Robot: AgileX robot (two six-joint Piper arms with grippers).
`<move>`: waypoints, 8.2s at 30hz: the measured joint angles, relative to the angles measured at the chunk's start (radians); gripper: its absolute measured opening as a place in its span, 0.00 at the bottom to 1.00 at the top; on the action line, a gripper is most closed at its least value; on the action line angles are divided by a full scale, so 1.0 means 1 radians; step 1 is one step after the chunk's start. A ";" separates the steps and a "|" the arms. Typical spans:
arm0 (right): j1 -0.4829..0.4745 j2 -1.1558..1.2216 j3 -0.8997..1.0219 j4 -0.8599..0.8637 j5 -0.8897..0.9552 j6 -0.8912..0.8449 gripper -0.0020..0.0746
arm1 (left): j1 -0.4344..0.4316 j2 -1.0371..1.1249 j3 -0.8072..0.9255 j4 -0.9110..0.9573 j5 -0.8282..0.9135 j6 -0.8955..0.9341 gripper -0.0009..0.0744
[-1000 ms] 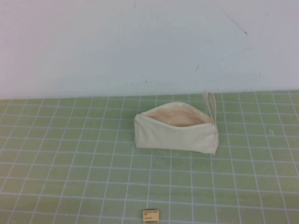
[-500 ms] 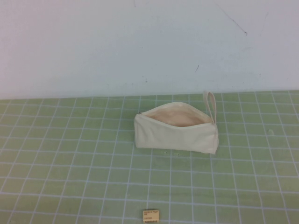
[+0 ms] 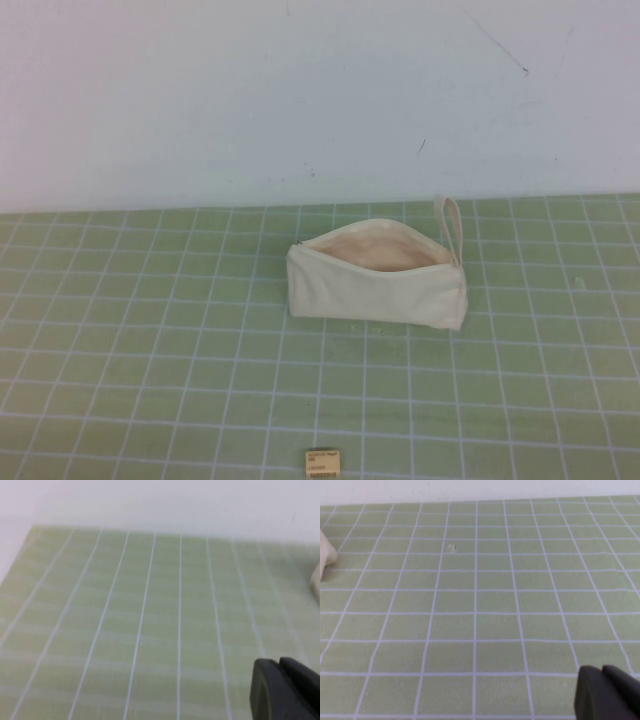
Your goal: Put eraser into pencil case
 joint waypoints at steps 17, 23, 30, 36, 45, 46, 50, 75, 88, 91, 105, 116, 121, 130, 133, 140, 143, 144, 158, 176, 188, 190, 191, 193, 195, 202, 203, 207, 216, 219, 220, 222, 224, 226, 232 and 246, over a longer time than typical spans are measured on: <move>0.000 0.000 0.000 0.000 0.000 0.000 0.03 | 0.000 0.000 0.000 -0.070 -0.534 -0.069 0.01; 0.000 0.000 0.000 0.000 0.000 0.000 0.03 | 0.000 0.015 -0.189 -0.065 -0.109 -0.098 0.01; 0.000 0.000 0.000 0.000 0.000 0.000 0.03 | 0.000 0.283 -0.497 -0.025 0.440 -0.013 0.01; 0.000 0.000 0.000 0.000 0.000 0.000 0.03 | 0.000 0.551 -0.609 -0.050 0.517 0.031 0.01; 0.000 0.000 0.000 0.000 0.000 0.000 0.03 | -0.026 1.001 -0.714 -0.536 0.504 0.470 0.01; 0.000 0.000 0.000 0.000 0.000 0.000 0.03 | -0.047 1.050 -0.736 -0.560 0.498 0.495 0.01; 0.000 0.000 0.000 0.000 0.000 0.000 0.03 | -0.169 1.225 -0.838 -0.510 0.497 0.473 0.01; 0.000 0.000 0.000 0.000 0.000 0.000 0.03 | -0.721 1.807 -1.196 0.104 0.523 0.459 0.73; 0.000 0.000 0.000 0.000 0.000 0.000 0.03 | -0.743 1.924 -1.197 0.203 0.467 0.477 0.48; 0.000 0.000 0.000 0.000 0.000 0.000 0.03 | -0.743 1.926 -1.198 0.203 0.463 0.477 0.32; 0.000 0.000 0.000 0.000 0.000 0.000 0.03 | -0.739 1.879 -1.575 0.305 0.575 0.248 0.26; 0.000 0.000 0.000 0.000 0.000 0.000 0.03 | -0.669 2.031 -1.908 0.465 0.484 -0.060 0.26; 0.000 0.000 0.000 0.000 0.000 0.000 0.03 | -0.640 2.084 -1.917 0.410 0.491 -0.069 0.29; 0.000 0.000 0.000 0.000 0.000 0.000 0.03 | -0.605 2.090 -2.033 0.349 0.611 -0.103 0.57; 0.000 0.000 0.000 0.000 0.000 0.000 0.03 | -0.605 2.081 -2.137 0.355 0.724 -0.111 0.41; 0.000 0.000 0.000 0.000 0.000 0.000 0.03 | -0.605 1.884 -2.223 0.375 0.879 -0.081 0.04; 0.000 0.000 0.000 0.000 0.000 0.000 0.03 | -0.605 1.761 -2.231 0.396 0.894 -0.072 0.02; 0.000 0.000 0.000 0.000 0.000 0.000 0.03 | -0.605 1.717 -2.233 0.398 0.896 -0.071 0.02; 0.000 0.000 0.000 0.000 0.000 0.000 0.03 | -0.605 1.164 -1.874 0.296 0.949 0.000 0.01; 0.000 0.000 0.000 0.000 0.000 0.000 0.03 | -0.466 0.960 -1.435 0.116 0.666 0.051 0.01; 0.000 0.000 0.000 0.000 0.000 0.000 0.03 | -0.133 0.465 -0.609 -0.057 0.052 0.049 0.01; 0.000 0.000 0.000 0.000 0.000 0.000 0.03 | -0.100 0.381 -0.509 -0.057 0.029 0.056 0.01; 0.000 0.000 0.000 0.000 0.000 0.000 0.03 | -0.085 0.336 -0.458 -0.057 0.022 0.063 0.01; 0.000 0.000 0.000 0.000 0.000 0.000 0.03 | -0.062 0.256 -0.368 -0.057 0.018 0.081 0.01; 0.000 0.000 0.000 0.000 0.000 0.000 0.03 | -0.042 0.174 -0.291 -0.057 0.016 0.093 0.01; 0.000 0.000 0.000 0.000 0.000 0.000 0.03 | 0.007 0.006 -0.079 -0.064 -0.009 0.104 0.01; 0.000 0.000 0.000 0.000 0.000 0.000 0.03 | 0.007 0.001 -0.046 -0.066 -0.030 0.104 0.01; 0.000 0.000 0.000 0.000 0.000 0.000 0.03 | 0.011 0.001 -0.001 -0.068 -0.020 0.081 0.01; 0.000 0.000 0.000 0.000 0.000 0.000 0.03 | 0.013 0.001 -0.005 -0.099 0.073 0.089 0.01; 0.000 0.000 0.000 0.000 0.000 0.000 0.03 | 0.013 0.001 -0.005 -0.165 0.081 0.055 0.01; 0.000 0.000 0.000 0.000 0.000 0.000 0.03 | 0.013 0.001 -0.005 -0.182 0.081 0.051 0.01; 0.000 0.000 0.000 0.000 0.000 0.000 0.03 | 0.013 0.001 -0.005 -0.186 0.081 0.045 0.01; 0.000 0.000 0.000 0.000 0.000 0.000 0.03 | 0.013 0.001 -0.005 -0.189 0.081 0.045 0.01; 0.000 0.000 0.000 0.000 0.000 0.000 0.03 | 0.013 0.001 -0.005 -0.189 0.081 0.047 0.01; 0.000 0.000 0.000 0.000 0.000 0.000 0.03 | 0.013 0.001 -0.005 -0.179 0.081 0.197 0.01; 0.000 0.000 0.000 0.000 0.000 0.000 0.03 | 0.013 0.001 -0.006 -0.018 0.081 0.209 0.01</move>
